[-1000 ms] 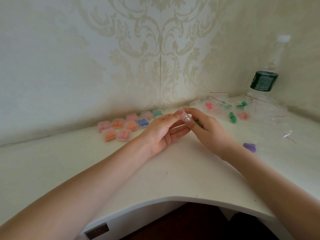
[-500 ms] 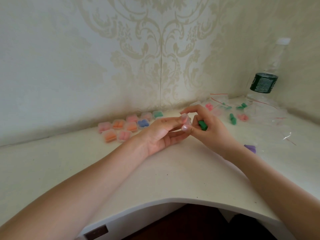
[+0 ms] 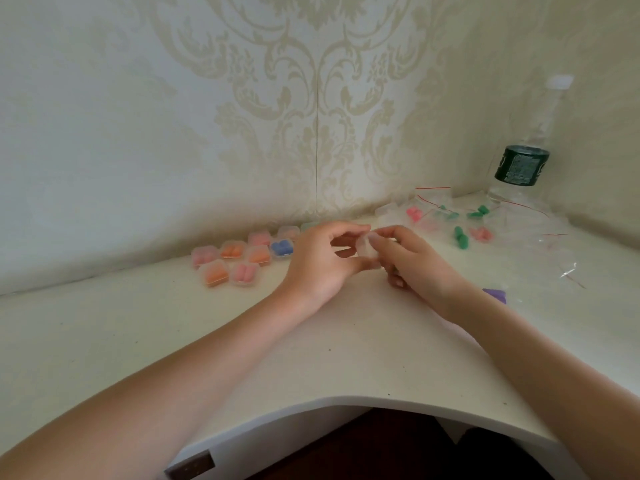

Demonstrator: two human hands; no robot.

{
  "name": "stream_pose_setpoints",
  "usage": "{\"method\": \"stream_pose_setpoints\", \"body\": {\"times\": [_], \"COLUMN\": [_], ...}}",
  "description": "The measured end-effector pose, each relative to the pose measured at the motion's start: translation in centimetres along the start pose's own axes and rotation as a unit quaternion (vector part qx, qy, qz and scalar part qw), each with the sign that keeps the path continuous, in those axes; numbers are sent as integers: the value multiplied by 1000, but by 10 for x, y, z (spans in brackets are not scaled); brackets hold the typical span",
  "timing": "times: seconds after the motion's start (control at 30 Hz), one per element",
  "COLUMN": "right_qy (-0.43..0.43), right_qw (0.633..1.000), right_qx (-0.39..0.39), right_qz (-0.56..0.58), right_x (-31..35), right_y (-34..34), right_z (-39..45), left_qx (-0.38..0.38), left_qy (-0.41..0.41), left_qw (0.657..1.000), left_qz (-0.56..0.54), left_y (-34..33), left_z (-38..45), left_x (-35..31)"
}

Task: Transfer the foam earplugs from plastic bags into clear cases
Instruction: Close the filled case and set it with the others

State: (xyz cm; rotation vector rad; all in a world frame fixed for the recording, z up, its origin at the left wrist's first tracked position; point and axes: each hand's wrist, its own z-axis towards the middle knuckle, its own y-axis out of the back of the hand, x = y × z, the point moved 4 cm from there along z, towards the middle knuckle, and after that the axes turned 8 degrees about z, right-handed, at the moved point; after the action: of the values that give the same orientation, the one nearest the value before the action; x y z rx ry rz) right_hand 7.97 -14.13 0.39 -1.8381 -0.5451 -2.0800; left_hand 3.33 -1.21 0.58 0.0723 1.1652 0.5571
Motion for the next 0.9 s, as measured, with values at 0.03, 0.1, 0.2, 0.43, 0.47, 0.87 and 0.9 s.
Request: {"method": "stream_pose_setpoints", "body": {"times": [0.03,0.1,0.2,0.43,0.47,0.87,0.9], "right_qy": [-5,-5,-15,14,19,-5,0], "right_qw": [999,997,999,999,999,992,992], "right_qx": [-6,5,28,28,37,-13,-13], "right_qz": [-36,-81,-30,7,-24,-125,-127], "right_x": [1,4,5,1,1,2,3], "right_y": [-1,-4,-5,0,-1,-3,-4], "right_z": [-1,-2,-4,0,-1,0,0], "left_qx": [-13,-39,-53,23,21,-20,-14], "left_qy": [-27,-76,-129,-52,-35,-105,-106], "left_qw": [999,995,984,998,999,979,978], "left_qz": [14,59,112,-10,-9,174,177], "left_y": [0,2,4,-4,-2,3,2], "left_z": [-1,-1,-2,-3,-3,-3,-3], "left_x": [-3,-5,-9,-6,-3,-9,-9]}}
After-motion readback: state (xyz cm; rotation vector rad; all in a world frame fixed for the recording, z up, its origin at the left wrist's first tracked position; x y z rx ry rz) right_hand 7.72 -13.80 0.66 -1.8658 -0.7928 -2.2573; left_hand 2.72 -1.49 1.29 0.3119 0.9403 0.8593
